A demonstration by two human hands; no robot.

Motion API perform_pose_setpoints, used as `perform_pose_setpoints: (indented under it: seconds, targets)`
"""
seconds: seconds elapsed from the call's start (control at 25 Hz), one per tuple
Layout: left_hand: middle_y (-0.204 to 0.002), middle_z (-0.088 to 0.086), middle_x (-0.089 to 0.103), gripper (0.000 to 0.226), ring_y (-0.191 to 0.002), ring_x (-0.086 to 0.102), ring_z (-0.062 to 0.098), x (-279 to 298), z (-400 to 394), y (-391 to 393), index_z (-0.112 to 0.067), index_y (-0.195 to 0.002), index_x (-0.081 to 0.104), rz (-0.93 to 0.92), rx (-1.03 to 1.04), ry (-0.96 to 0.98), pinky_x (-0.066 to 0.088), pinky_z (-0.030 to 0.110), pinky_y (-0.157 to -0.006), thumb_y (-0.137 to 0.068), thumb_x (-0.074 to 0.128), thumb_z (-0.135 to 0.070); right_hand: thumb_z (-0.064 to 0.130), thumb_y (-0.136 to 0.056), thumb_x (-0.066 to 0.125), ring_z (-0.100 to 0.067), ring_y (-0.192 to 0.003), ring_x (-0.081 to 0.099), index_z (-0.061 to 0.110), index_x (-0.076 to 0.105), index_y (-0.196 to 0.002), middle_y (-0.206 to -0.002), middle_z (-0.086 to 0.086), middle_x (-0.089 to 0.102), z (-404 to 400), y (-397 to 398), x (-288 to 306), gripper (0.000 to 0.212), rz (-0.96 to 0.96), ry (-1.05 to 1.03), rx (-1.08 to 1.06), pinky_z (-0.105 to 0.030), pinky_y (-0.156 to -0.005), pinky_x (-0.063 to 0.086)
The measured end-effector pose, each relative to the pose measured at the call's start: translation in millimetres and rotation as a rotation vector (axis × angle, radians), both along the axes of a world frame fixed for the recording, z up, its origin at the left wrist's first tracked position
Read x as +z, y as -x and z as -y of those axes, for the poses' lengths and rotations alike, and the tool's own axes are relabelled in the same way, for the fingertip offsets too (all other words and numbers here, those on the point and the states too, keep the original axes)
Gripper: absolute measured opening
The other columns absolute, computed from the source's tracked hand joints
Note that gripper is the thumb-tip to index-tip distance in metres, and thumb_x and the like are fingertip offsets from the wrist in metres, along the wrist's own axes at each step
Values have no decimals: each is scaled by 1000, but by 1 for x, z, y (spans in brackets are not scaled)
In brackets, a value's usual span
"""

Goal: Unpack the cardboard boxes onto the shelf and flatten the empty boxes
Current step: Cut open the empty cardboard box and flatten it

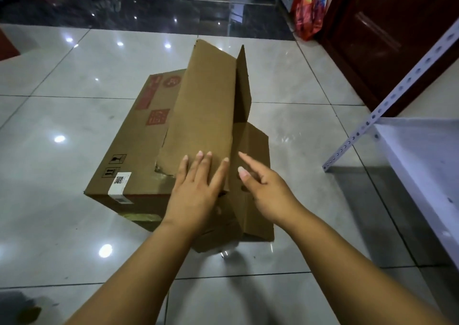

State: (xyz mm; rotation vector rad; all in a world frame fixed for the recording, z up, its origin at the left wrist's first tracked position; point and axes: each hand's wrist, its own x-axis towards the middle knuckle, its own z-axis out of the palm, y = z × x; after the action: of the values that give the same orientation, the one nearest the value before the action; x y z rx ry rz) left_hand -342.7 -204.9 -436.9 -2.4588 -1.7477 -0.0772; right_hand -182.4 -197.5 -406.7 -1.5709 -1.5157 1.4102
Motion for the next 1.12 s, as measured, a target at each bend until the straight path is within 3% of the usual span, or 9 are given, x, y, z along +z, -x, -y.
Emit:
perform_pose_setpoints:
  seconds: [0.16,0.28,0.4,0.48,0.56,0.64,0.76,0.88,1.12]
  targets:
    - [-114,26,62,83,-100,66,36,-19,1,-14,5,-112,60,191,-18,-10,48,36,-91,-42,95,-25,31,-103,41,-6,-126,43,41,31,-146,-147,7,43,-10,8,-8,46,22,28,11,-9,-83,37]
    - [-117,32,59,68,-113,59,41,-30,-1,-12,10,-109,63,125,-5,-118,33,51,-106,-50,91,-9,30,-103,40,-14,-136,38,38,28,-149,-151,5,38,-12,12,-21,48,119,85,36,-16,-93,30]
    - [-131,28,52,83,-132,35,45,-24,-3,4,9,-120,59,71,83,-157,5,60,-114,-52,89,-28,31,-102,42,-12,-135,39,37,28,-149,-150,8,39,-12,18,-33,49,128,114,68,-13,-91,29]
    - [-139,22,48,80,-134,28,43,-18,-1,16,5,-125,57,66,83,-174,4,60,-112,-63,77,-42,33,-102,43,-12,-135,39,36,28,-149,-150,9,38,-12,23,-39,49,131,101,98,-15,-95,30]
    - [-143,17,45,67,-129,41,40,-15,1,27,2,-129,55,193,57,-132,29,52,-109,-80,57,-44,34,-101,44,-12,-135,38,35,29,-149,-151,8,36,-13,26,-40,50,149,43,108,-18,-100,30]
    - [-141,14,48,57,-118,56,32,-12,5,39,-4,-134,51,413,70,-96,53,42,-86,-89,45,-38,37,-100,44,-10,-137,33,34,29,-149,-153,9,31,-13,31,-33,51,160,-43,100,-21,-105,29]
    - [-131,3,57,50,-108,59,14,-9,16,54,-21,-142,41,596,33,-40,56,28,-79,-94,46,-32,45,-98,42,-8,-143,19,39,21,-150,-157,12,18,-11,41,-18,57,200,-192,157,-24,-110,22]
    - [-128,-9,58,49,-104,53,-2,-7,23,73,-31,-142,42,668,105,26,42,11,-78,-96,54,-18,51,-96,42,-9,-146,7,44,12,-150,-160,14,3,-9,54,-4,63,281,-257,266,-29,-113,17]
    - [-117,3,62,26,-105,58,27,-10,0,106,-16,-118,64,615,379,25,44,32,-78,-93,57,-21,38,-99,44,-15,-147,8,23,31,-149,-159,5,-1,-10,64,2,53,530,-472,232,-32,-117,22]
